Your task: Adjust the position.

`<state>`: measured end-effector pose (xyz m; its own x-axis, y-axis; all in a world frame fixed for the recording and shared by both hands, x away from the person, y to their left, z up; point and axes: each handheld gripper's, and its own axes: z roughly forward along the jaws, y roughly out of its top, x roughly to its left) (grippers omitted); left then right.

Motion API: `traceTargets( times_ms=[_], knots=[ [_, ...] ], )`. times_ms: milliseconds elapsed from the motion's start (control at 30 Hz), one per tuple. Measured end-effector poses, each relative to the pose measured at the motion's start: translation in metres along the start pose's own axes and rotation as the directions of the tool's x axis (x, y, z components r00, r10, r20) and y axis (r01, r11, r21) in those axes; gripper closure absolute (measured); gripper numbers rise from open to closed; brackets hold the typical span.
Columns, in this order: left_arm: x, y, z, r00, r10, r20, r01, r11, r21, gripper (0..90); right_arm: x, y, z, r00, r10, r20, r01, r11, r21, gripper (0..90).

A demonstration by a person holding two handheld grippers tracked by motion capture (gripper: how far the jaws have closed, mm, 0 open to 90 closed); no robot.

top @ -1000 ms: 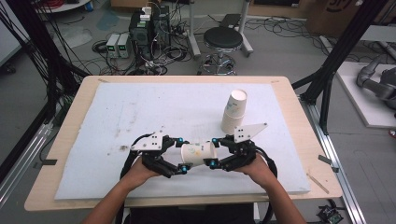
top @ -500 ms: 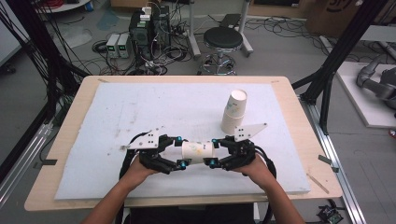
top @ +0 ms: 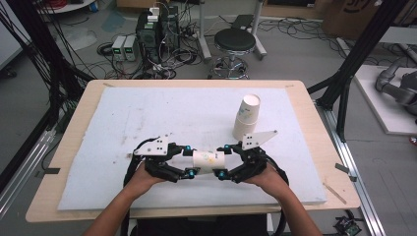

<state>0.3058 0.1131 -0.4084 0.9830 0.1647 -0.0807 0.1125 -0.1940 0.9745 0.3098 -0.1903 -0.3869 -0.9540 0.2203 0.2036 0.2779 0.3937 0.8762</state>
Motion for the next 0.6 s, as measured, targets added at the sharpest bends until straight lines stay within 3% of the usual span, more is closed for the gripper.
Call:
traceTargets(
  times_ms=[267, 433, 600],
  knots=[
    [0.002, 0.014, -0.006, 0.9996, 0.023, -0.014, -0.021, 0.996, 0.087, 39.0, 0.002, 0.008, -0.003, 0.9983, -0.038, 0.044, 0.037, 0.999, 0.028, 19.9],
    [0.003, 0.028, -0.006, 0.9991, 0.04, -0.012, -0.037, 0.9832, 0.179, 39.0, 0.007, 0.019, -0.003, 0.9935, -0.092, 0.066, 0.088, 0.994, 0.06, 19.9],
    [0.004, 0.038, -0.004, 0.9976, 0.068, -0.009, -0.064, 0.9634, 0.26, 39.0, 0.01, 0.028, 0.004, 0.9816, -0.169, 0.088, 0.157, 0.978, 0.135, 19.9]
  ],
)
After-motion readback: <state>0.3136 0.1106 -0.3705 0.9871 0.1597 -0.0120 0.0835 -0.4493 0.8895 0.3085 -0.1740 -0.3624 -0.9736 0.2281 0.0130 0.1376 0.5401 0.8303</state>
